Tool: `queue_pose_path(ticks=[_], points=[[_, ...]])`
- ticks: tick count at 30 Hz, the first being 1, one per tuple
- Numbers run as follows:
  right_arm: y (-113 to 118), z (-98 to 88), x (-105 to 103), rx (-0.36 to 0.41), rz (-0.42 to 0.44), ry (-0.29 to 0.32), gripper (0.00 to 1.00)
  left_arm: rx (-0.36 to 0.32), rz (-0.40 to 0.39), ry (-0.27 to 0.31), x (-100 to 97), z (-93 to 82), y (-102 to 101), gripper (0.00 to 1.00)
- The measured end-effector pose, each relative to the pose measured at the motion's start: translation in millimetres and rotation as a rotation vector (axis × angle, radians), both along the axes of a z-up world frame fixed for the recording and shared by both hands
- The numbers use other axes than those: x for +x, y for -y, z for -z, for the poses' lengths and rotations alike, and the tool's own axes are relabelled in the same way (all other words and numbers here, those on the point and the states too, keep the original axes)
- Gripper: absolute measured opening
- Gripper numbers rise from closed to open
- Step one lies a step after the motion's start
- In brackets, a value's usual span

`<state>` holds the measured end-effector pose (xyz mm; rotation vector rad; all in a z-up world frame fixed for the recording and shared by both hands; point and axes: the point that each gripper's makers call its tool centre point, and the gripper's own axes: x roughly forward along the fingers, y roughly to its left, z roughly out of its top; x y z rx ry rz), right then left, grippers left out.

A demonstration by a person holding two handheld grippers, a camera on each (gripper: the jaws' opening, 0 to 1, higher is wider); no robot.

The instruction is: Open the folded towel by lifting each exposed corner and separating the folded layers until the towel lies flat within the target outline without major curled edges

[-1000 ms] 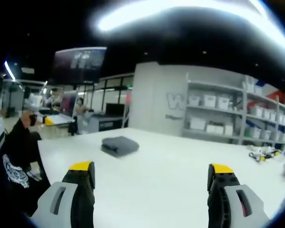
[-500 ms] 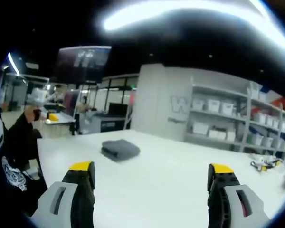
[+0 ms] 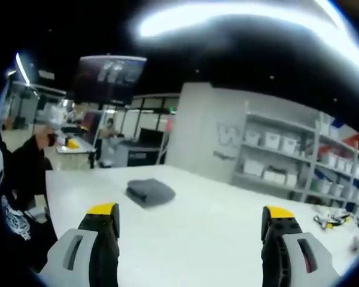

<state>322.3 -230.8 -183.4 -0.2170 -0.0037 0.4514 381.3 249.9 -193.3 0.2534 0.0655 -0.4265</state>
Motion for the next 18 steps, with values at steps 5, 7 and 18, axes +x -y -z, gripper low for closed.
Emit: queue_pose_path(ticks=[5, 7, 18], points=[[4, 3.8, 6, 0.008, 0.004, -0.013, 0.99, -0.036, 0.022, -0.029, 0.7, 6.9, 1, 1.00], [2, 6.6, 11, 0.006, 0.001, -0.028, 0.99, -0.010, 0.021, -0.029, 0.6, 8.1, 3, 1.00], [-12, 1.8, 28, -0.054, 0.015, -0.045, 0.99, 0.018, 0.031, -0.015, 10.1, -3.9, 10, 1.00]])
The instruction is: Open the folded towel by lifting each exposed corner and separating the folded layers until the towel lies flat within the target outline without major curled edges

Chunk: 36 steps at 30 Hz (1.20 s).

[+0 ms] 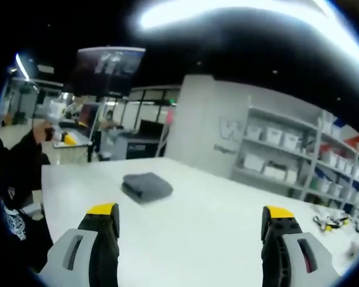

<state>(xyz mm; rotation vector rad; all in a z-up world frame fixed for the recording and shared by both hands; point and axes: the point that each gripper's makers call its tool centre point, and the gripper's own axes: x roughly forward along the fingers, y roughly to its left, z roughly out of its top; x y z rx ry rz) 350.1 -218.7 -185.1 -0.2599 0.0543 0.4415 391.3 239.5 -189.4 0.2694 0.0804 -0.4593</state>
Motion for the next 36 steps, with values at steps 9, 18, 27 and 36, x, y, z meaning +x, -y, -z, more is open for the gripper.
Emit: queue_pose_path(ticks=[9, 18, 27, 36], points=[[-7, -10.0, 12, -0.020, -0.009, 0.014, 0.99, 0.039, -0.044, 0.001, 15.0, -4.7, -4, 1.00], [-12, -12.3, 24, -0.024, -0.018, 0.012, 0.99, 0.058, -0.023, 0.010, 23.3, -9.8, 1, 1.00], [-7, -19.5, 27, 0.014, -0.010, 0.029, 0.99, 0.051, 0.010, -0.012, 29.4, -1.8, 2, 1.00], [-6, -21.1, 38, -0.025, 0.009, 0.025, 0.99, 0.042, 0.005, -0.019, 40.5, -1.0, -2, 1.00]])
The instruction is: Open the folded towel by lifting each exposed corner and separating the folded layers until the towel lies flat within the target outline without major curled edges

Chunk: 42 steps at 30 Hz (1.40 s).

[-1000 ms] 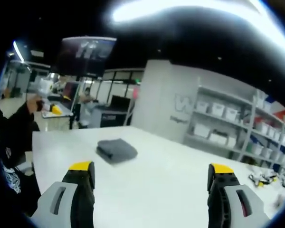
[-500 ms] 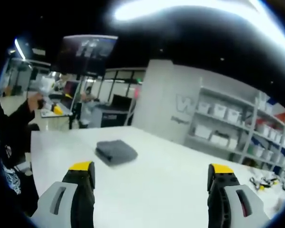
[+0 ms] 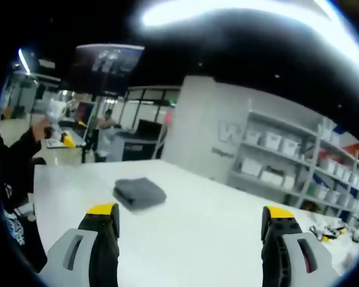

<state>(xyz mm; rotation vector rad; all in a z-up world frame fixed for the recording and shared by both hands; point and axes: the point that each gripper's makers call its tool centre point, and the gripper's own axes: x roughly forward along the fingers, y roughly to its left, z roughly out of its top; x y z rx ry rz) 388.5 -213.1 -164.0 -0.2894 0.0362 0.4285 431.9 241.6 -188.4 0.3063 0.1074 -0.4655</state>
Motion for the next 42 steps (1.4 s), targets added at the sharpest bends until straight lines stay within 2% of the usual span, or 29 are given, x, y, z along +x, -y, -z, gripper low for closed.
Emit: queue_pose_path(ticks=[7, 11, 16, 20, 23, 27, 30, 35, 38, 41, 42], points=[[-3, 0.4, 10, -0.021, 0.011, -0.005, 1.00, 0.002, 0.004, 0.012, 11.0, -9.4, -4, 1.00], [-5, -1.3, 17, -0.035, 0.013, -0.004, 1.00, 0.038, 0.008, 0.008, 15.7, -12.3, -4, 1.00], [-13, -4.0, 27, -0.051, -0.017, -0.017, 0.99, 0.044, 0.003, 0.028, 25.8, -22.9, -3, 1.00], [-18, -6.1, 33, -0.021, -0.051, -0.015, 0.99, 0.029, 0.017, 0.019, 32.1, -21.2, 3, 1.00], [-21, -9.5, 38, -0.007, -0.059, -0.011, 0.99, 0.043, 0.020, 0.010, 34.6, -18.0, 7, 0.99], [-29, -23.7, 42, 0.012, -0.076, 0.015, 0.99, 0.049, 0.059, -0.007, 36.7, -22.9, 14, 1.00], [-32, -31.5, 44, 0.008, -0.081, 0.029, 1.00, 0.009, 0.065, 0.037, 39.6, -44.0, 15, 1.00], [-39, -46.7, 47, 0.012, -0.090, 0.070, 0.99, -0.028, 0.083, 0.082, 44.9, -66.0, 17, 1.00], [-49, -47.1, 54, -0.002, -0.116, 0.075, 1.00, -0.014, 0.100, 0.093, 53.1, -66.6, 17, 1.00], [-61, -49.7, 70, -0.014, -0.129, 0.075, 1.00, -0.062, 0.078, 0.111, 65.5, -73.2, 13, 0.98], [-64, -50.4, 74, -0.023, -0.129, 0.078, 0.99, -0.059, 0.075, 0.111, 72.5, -70.9, 12, 0.98]])
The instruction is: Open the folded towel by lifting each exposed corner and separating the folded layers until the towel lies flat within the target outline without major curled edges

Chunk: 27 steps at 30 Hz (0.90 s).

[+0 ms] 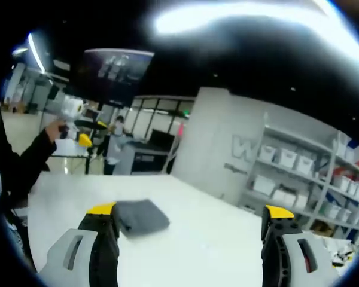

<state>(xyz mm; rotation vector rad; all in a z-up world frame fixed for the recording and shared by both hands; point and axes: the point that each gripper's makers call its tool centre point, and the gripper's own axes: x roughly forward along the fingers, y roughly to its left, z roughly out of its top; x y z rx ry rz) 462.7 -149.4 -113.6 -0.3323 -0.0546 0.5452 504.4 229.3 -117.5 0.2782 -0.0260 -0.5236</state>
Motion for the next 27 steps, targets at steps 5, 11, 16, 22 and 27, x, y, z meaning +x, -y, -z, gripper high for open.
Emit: queue_pose_path(ticks=[5, 11, 16, 22, 27], points=[[-22, 5.4, 17, -0.010, -0.029, -0.005, 0.99, 0.002, 0.009, -0.004, 7.0, 9.1, -5, 0.99], [-27, 8.8, 38, -0.014, -0.013, -0.015, 0.99, 0.025, -0.045, -0.012, 22.2, 17.9, -24, 0.97], [-26, 22.0, 57, -0.053, 0.010, -0.028, 0.99, -0.052, 0.002, -0.026, 29.5, 17.3, -18, 0.96], [-19, 32.2, 72, -0.040, 0.025, -0.066, 0.99, -0.028, -0.019, -0.055, 49.0, 30.7, -17, 0.97], [-18, 26.1, 79, -0.005, 0.009, -0.065, 0.99, -0.008, -0.014, -0.073, 58.3, 36.3, -9, 0.94]])
